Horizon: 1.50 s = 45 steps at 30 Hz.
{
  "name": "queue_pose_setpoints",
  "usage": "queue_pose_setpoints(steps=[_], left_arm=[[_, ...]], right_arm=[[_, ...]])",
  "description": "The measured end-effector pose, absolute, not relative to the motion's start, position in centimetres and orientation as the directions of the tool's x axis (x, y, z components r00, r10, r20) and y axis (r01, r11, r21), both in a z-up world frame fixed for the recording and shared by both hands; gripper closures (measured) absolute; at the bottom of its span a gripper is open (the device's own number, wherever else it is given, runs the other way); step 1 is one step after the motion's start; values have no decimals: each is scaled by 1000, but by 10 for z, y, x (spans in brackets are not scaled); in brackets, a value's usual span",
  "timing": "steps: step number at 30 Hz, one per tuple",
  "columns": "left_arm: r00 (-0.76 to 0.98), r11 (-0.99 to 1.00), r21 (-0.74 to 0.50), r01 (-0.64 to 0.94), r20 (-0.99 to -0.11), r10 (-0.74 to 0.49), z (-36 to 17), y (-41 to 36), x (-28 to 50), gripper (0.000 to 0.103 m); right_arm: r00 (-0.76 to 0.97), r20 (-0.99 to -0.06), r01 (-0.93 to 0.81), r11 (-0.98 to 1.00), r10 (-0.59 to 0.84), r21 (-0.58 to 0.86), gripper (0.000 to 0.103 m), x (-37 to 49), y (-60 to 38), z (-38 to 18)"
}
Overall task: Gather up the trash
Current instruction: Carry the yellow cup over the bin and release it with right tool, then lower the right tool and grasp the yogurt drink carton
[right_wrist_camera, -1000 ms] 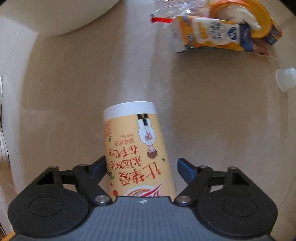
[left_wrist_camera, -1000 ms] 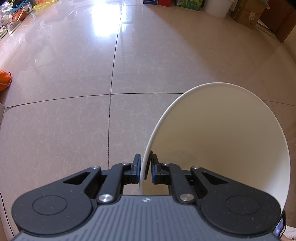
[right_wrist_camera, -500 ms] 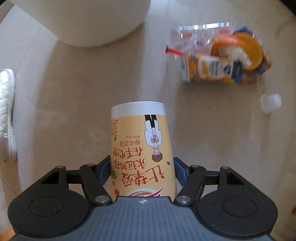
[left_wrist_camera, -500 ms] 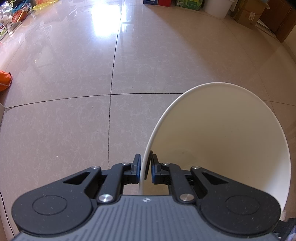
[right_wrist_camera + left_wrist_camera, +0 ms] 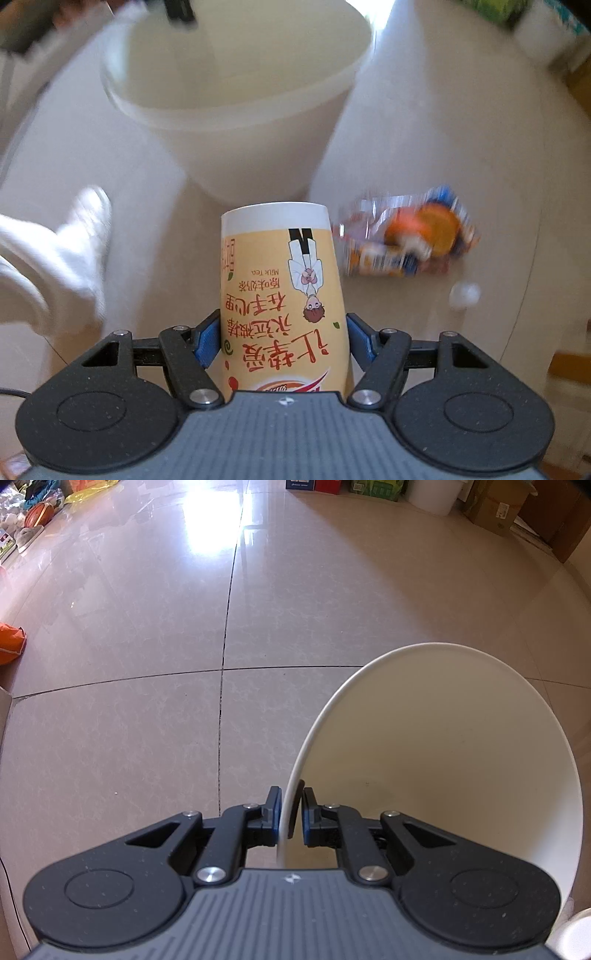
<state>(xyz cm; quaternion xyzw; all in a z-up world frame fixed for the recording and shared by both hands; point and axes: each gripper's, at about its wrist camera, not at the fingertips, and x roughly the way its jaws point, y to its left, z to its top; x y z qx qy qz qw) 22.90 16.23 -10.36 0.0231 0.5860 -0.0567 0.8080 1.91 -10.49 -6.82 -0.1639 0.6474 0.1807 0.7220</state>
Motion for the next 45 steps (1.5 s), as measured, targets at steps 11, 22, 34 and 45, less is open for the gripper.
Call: queue_pose_setpoints(steps=[11, 22, 34, 45], left_arm=[[307, 993, -30, 117, -950, -65, -103, 163, 229, 94], [306, 993, -36, 115, -949, -70, -103, 166, 230, 94], [308, 993, -25, 115, -950, -59, -105, 163, 228, 94], [306, 994, -25, 106, -951, -56, -103, 163, 230, 94]], right_arm=[[303, -934, -512, 859, 190, 9, 30, 86, -60, 33], [385, -896, -528, 849, 222, -16, 6, 125, -19, 40], [386, -909, -402, 916, 156, -13, 6, 115, -70, 19], [289, -952, -93, 993, 97, 73, 6, 99, -150, -59]])
